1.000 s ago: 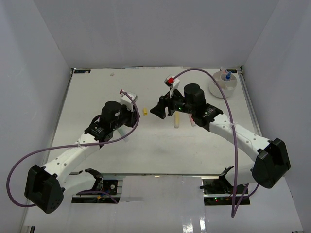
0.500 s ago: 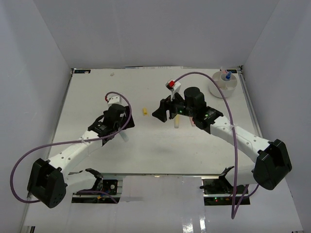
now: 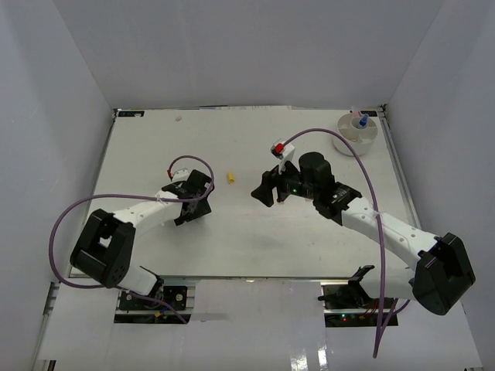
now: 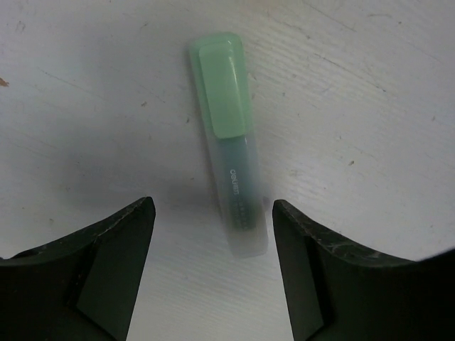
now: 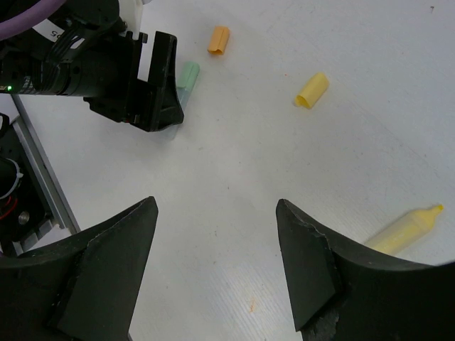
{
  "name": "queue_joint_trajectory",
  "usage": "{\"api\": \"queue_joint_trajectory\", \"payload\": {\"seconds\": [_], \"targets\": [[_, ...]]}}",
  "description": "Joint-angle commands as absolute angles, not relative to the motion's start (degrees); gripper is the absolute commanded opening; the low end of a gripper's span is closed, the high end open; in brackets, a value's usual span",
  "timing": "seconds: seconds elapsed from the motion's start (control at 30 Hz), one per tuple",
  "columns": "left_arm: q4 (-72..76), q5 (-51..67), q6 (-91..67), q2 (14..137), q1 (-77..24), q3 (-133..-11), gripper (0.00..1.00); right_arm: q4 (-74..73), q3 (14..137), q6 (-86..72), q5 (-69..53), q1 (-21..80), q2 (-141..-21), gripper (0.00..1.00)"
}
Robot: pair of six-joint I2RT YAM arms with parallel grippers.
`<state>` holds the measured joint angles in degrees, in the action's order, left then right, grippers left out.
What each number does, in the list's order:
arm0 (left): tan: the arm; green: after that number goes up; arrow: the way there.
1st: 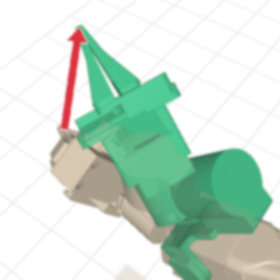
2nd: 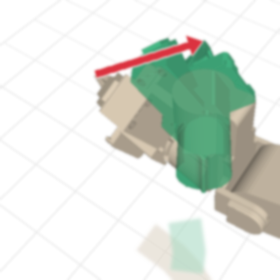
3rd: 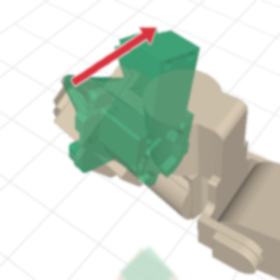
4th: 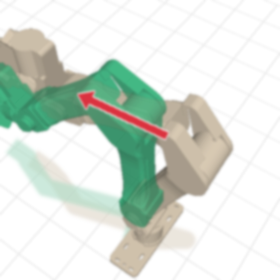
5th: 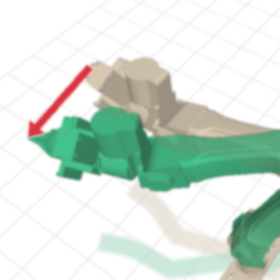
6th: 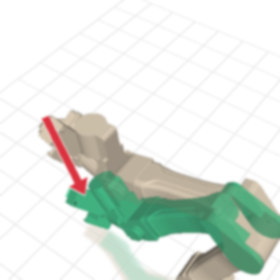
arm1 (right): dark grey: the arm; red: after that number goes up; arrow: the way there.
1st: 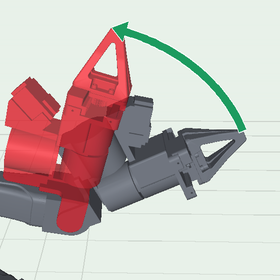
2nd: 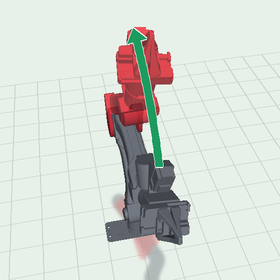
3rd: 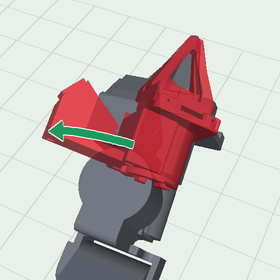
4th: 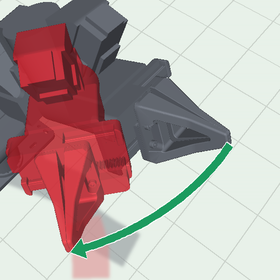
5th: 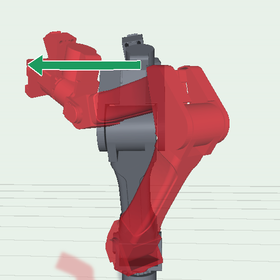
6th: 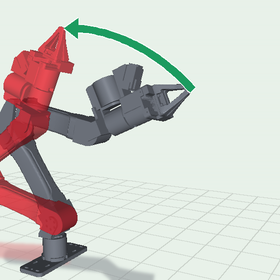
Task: Sort the stationery into containers
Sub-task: Pick up the pen from the center of the board.
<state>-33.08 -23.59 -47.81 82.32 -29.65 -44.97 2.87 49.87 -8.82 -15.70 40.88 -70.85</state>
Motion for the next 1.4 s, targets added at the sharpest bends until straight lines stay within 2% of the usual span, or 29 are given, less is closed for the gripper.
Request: {"api": "queue_joint_trajectory", "payload": {"seconds": [0.0,0.2,0.3,0.33,0.37,0.47,0.57,0.77,0.93,1.13,1.37], "targets": [[-33.23,-23.47,-49.57,84.28,-28.48,-47.72,0.78,4.48,49.05,-7.56,-14.59,40.61,-68.91,0.74],[-31.55,-20.92,-48.96,88.77,-27.69,-48.25,0.66,4.48,47.81,-7.21,-14.06,40.34,-68.03,0.74],[-31.46,-20.30,-48.78,89.74,-27.60,-48.52,0.56,4.57,47.46,-7.21,-13.80,40.34,-67.68,0.74],[-31.38,-20.04,-48.69,89.65,-27.60,-48.52,0.51,4.66,47.46,-7.12,-13.80,40.34,-67.59,0.74],[-31.38,-19.78,-48.52,89.21,-27.60,-48.43,0.42,4.66,47.37,-7.21,-13.80,40.25,-67.41,0.74],[-30.77,-18.90,-47.82,87.46,-27.69,-47.73,0.29,5.01,47.37,-7.47,-14.06,40.34,-67.24,0.74],[-27.27,-16.10,-44.92,83.60,-27.77,-46.15,0.23,6.15,47.37,-8.35,-15.11,40.34,-67.15,0.74],[-15.15,-3.62,-25.87,71.65,-28.92,-40.97,0.15,9.13,48.43,-12.03,-20.03,40.34,-68.73,0.74],[-3.72,11.31,-9.10,62.86,-29.00,-39.99,0.00,10.55,53.68,-15.72,-22.06,40.25,-71.88,0.75],[1.74,18.53,2.70,61.52,-29.09,-43.24,0.00,9.76,61.78,-19.59,-22.15,40.34,-77.07,0.75],[6.24,22.32,5.71,61.35,-29.18,-43.59,0.00,10.20,68.46,-24.16,-20.66,40.34,-82.43,0.76]]}}
